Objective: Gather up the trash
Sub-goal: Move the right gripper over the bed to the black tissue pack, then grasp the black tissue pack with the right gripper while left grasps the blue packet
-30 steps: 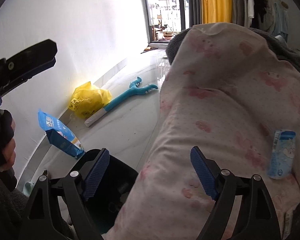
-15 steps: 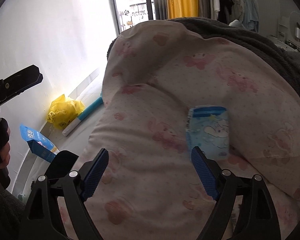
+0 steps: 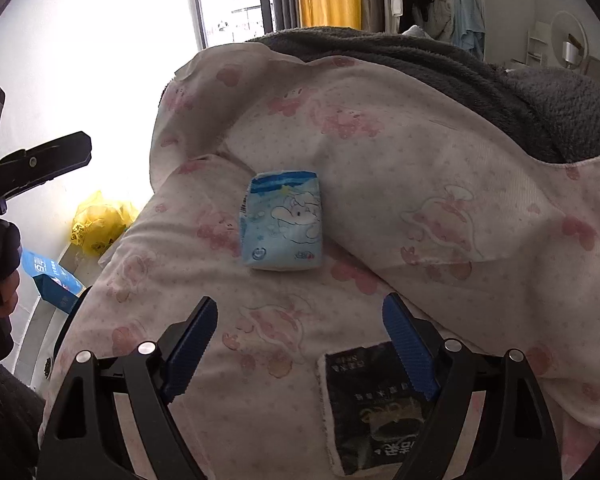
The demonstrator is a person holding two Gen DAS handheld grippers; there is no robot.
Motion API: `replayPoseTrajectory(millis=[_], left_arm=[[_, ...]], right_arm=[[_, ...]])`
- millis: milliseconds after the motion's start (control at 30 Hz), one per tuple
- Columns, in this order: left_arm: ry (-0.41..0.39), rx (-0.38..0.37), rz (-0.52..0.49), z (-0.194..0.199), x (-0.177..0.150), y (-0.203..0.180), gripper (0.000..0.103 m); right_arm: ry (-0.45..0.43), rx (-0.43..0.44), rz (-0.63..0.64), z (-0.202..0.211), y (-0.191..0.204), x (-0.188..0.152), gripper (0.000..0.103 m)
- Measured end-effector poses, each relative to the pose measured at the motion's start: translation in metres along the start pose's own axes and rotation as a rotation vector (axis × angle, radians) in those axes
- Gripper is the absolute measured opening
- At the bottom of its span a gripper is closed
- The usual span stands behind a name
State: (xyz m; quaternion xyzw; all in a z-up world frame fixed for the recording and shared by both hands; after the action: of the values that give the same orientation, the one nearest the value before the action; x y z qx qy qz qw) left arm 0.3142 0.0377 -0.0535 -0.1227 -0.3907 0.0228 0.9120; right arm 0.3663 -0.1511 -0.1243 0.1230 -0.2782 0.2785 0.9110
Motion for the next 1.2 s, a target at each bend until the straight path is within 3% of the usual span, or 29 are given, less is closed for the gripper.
replayPoseTrajectory(millis=[233,433,533,1000,1200], left_arm=[[0.042,-0.001,-0.028,-0.023,-0.005,-0.024,0.094],[0.082,-0.012,0.046,-0.042,-0.005,-0.028,0.094],[0.087,0.021,0.02,-0.05,-0.006,-0.035,0.094],[0.178,0.014,0.018,-0.093,-0.02,-0.057,0.094],[0.23,0.039,0.025,-0.11,-0.023,-0.069,0.094]], right_arm=[[-0.002,0.01,-0.021,0.006,-0.014,-0.01,0.086],[0.022,0.018,-0.033,0.004,-0.023,-0.019,0.086],[0.041,0.017,-0.025,0.002,-0.025,-0.024,0.086],[0.082,0.04,-0.049,0.001,-0.043,-0.045,0.085],[0.094,0.038,-0.047,0.003,-0.046,-0.049,0.061]])
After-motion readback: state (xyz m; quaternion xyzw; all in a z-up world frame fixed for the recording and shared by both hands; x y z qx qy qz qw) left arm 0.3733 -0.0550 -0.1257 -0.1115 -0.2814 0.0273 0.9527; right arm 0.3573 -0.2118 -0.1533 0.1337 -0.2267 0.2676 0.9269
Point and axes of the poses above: each gripper's, at about its wrist camera, not at the fingertips, and z roughly against the way its jaws point, y to its left, x to its top, the point moved 5 cm from there along -z, roughly the way its jaws point, and after that the axes turned 10 degrees about y, right-handed, at the moved point
